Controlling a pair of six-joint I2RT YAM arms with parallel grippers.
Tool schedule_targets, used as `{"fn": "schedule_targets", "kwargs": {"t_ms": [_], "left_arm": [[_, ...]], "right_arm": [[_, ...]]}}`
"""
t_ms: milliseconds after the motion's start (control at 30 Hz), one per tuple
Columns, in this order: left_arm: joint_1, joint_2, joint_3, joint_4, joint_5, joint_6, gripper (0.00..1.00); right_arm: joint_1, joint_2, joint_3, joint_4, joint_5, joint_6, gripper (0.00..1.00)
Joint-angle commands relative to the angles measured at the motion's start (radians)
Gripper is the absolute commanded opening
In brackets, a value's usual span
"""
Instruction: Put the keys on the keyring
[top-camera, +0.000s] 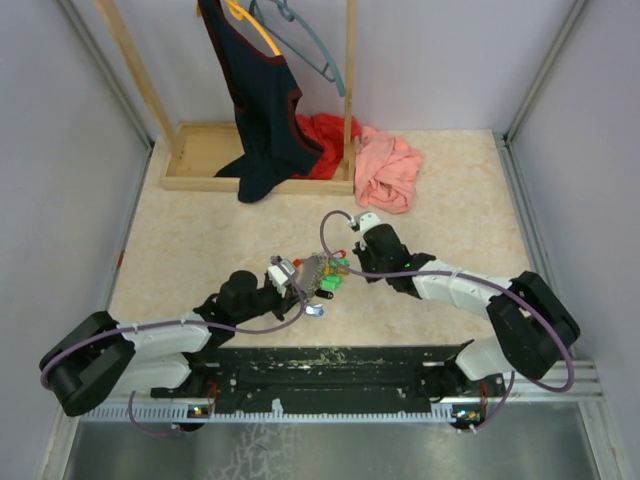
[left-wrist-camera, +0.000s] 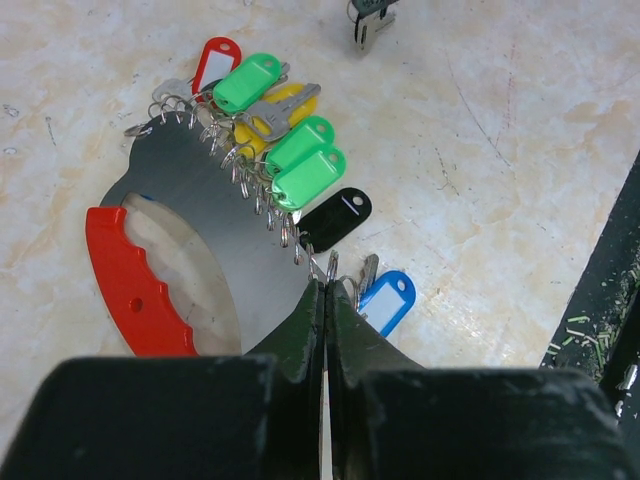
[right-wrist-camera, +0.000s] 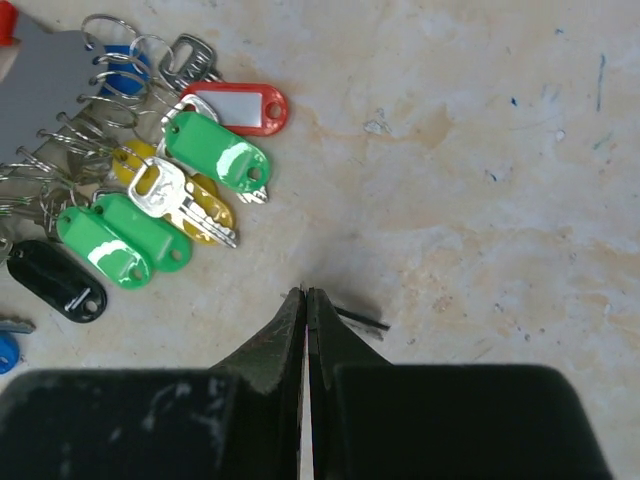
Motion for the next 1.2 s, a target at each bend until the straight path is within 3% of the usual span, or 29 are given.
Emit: {"fn": "schedule_targets", "kwargs": {"t_ms": [0,500,800,1000,1167], "left_arm": [[0.003,-0.019,0.006,0.065,0.015,0.013,0.01],[0.009,0.016,-0.026,0.257,0.067,0.109,0.01],[0.077,0.108,-0.07,0.444,0.248,0.176,0.01],[0.078,0.171,-0.077,0.519,0.333,0.202,0.01],[0.078,0.218,-0.056,0.533,0.365,0.208,0.01]], "right_arm": [[0.007,-0.001,-0.051,0.264,-0.1,-0.061,0.0],[0.005,-0.142,-0.266,0.676,-0.329,-0.154,0.0],[0.003,-0.215,-0.381,0.85,-0.58,-0.343,0.0],[0.005,-0.182,-0.432,0.947,-0.752,-0.506,0.0],[0.006,-0.119,-0.459,1.095,-0.799,-0.513,0.0]]}}
